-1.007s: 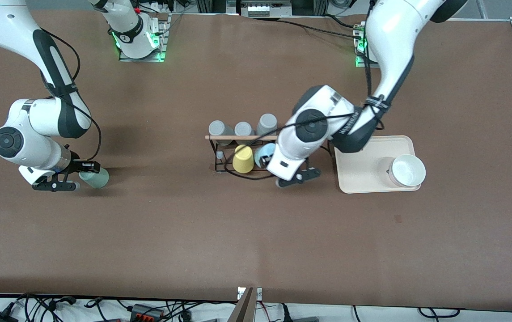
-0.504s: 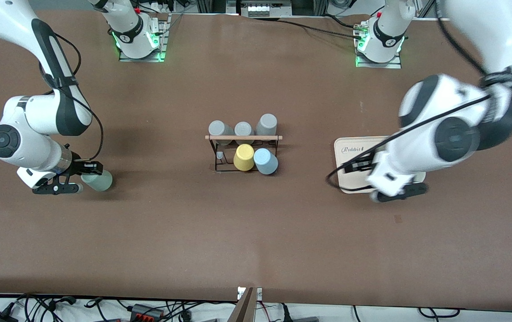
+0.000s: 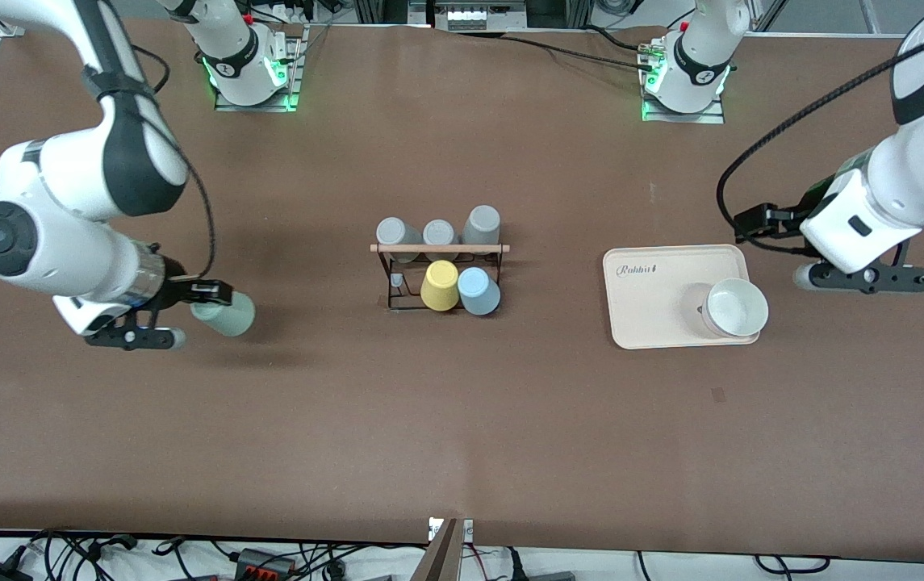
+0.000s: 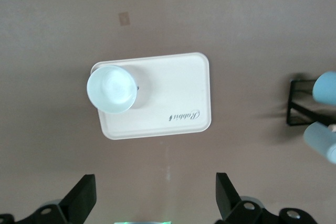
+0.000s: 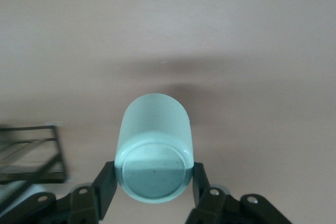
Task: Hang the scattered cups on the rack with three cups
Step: 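Carry the pale green cup with the right gripper to the rack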
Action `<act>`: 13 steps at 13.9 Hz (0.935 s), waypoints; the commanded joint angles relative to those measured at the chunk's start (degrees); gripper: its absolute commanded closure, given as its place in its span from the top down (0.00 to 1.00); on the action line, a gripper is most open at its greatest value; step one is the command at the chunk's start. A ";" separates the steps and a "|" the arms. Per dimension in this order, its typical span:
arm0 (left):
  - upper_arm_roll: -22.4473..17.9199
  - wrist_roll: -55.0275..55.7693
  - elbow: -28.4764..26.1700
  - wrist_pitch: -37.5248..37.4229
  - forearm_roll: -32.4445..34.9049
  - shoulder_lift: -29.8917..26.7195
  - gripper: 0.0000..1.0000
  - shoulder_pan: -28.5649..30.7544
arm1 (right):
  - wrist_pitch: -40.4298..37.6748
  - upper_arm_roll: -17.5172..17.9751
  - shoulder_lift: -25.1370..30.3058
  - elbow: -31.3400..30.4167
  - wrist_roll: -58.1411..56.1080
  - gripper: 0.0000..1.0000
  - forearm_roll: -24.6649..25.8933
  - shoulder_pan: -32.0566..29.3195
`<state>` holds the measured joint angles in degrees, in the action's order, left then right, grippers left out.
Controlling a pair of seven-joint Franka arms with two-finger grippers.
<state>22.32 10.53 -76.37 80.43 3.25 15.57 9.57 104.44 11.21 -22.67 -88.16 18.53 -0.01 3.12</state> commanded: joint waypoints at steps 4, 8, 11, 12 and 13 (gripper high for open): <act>0.71 -2.09 -18.53 7.01 -1.75 -11.60 1.00 2.29 | -1.34 -0.31 -3.51 6.59 19.66 0.29 -1.31 12.16; 0.79 -2.53 -21.90 7.37 -2.02 -14.78 1.00 2.73 | -0.81 -0.40 -5.80 8.54 29.70 0.29 -0.87 18.40; 0.62 -5.17 -21.19 7.99 -2.99 -14.26 1.00 2.82 | 0.15 -0.48 -6.95 8.98 33.32 0.29 -0.70 20.96; 0.44 -5.17 -21.02 7.90 -2.99 -14.17 1.00 2.82 | 0.76 -0.48 -7.47 9.24 34.72 0.29 -0.69 21.66; 0.44 -5.17 -21.01 7.90 -2.99 -14.08 1.00 2.82 | 1.55 -0.48 -8.26 9.50 35.95 0.29 -0.61 22.36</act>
<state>22.61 7.36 -96.17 87.46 1.37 2.63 11.47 105.48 11.23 -28.87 -81.21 51.61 -0.40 23.96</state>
